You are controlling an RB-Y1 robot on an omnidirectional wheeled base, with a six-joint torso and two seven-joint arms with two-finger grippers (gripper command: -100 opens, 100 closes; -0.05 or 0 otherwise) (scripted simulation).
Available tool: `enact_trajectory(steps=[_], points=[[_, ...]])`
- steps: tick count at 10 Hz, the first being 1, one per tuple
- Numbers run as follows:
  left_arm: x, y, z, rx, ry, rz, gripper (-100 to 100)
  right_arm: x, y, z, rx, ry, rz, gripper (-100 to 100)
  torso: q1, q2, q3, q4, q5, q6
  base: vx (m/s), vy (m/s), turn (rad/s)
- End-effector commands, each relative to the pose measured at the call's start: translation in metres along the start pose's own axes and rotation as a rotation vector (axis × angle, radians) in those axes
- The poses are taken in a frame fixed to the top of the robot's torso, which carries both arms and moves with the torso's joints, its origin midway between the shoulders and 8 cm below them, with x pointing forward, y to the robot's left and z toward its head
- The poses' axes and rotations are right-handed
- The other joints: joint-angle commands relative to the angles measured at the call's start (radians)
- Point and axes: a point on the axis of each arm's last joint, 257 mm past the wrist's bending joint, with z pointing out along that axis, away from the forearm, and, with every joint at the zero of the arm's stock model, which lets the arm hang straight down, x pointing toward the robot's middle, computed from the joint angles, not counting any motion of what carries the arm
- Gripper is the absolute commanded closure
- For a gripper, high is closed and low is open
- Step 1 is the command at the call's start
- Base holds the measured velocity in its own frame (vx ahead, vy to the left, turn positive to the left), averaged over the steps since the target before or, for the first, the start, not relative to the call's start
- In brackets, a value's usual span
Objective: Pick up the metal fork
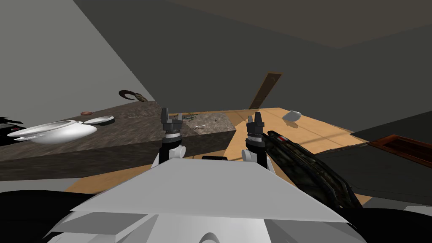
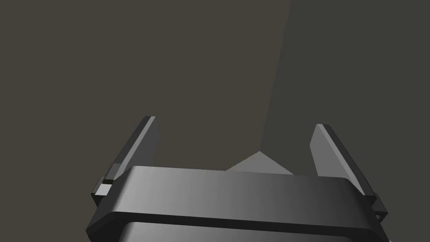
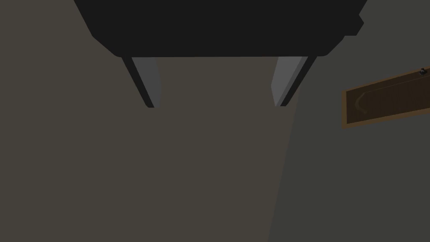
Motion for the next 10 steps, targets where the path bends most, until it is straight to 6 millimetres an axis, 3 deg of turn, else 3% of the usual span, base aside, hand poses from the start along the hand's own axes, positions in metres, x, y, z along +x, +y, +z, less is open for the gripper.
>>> enact_trajectory(steps=[1, 10], points=[[0.0, 0.009, 0.002, -0.034, 0.026, 0.026, -100, 0.0, 0.0, 0.0, 0.0, 0.0, 0.0, 0, 0.0, 0.0, 0.0, 0.0, 0.0, 0.0, -0.015, 0.008, -0.057], [-0.019, 0.059, 0.011, -0.219, 0.055, 0.138, -100, 0.0, 0.0, 0.0, 0.0, 0.0, 0.0, 0, 0.001, 0.002, 0.001, 0.0, 0.0, 0.0, -0.03, 0.021, -0.06]])
